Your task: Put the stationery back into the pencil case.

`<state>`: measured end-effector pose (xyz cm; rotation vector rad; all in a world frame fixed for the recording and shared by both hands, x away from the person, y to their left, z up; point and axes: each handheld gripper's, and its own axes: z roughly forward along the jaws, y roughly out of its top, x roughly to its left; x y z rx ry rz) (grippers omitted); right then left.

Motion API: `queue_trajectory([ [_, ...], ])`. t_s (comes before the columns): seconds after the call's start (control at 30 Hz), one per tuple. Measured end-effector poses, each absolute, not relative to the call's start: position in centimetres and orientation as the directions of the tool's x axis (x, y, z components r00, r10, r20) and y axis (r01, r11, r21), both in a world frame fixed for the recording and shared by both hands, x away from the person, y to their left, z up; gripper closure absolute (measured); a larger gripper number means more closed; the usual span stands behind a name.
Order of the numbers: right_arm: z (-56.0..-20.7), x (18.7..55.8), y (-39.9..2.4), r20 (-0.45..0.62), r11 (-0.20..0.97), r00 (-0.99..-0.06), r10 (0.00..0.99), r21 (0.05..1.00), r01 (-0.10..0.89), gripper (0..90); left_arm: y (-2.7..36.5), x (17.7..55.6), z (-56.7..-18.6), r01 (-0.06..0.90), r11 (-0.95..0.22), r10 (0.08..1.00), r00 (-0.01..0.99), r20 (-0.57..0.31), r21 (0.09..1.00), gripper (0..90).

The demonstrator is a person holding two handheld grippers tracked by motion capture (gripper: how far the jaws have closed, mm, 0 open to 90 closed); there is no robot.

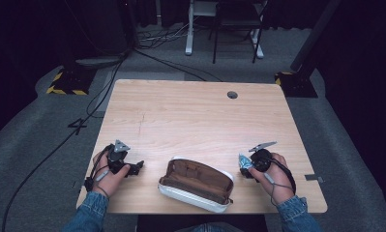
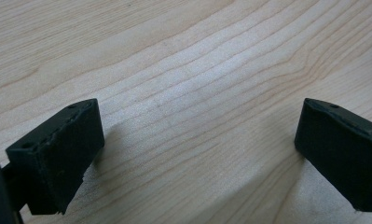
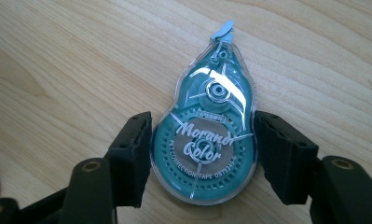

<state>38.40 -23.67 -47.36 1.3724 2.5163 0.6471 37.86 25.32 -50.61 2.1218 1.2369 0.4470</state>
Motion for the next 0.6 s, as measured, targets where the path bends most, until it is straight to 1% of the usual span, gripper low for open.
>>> queue_trajectory([
  [0.23,-46.5,38.3,-23.9,0.043,0.451,-0.543,0.839,0.503,0.737,39.9,25.3,37.9,-50.6,0.650,-0.357,0.865,0.501,-0.024,0.671,1.5],
  [0.6,-44.3,38.0,-24.6,0.079,0.405,-0.535,0.841,0.563,0.720,39.9,25.3,37.9,-50.6,0.650,-0.355,0.865,0.501,-0.028,0.672,1.5],
])
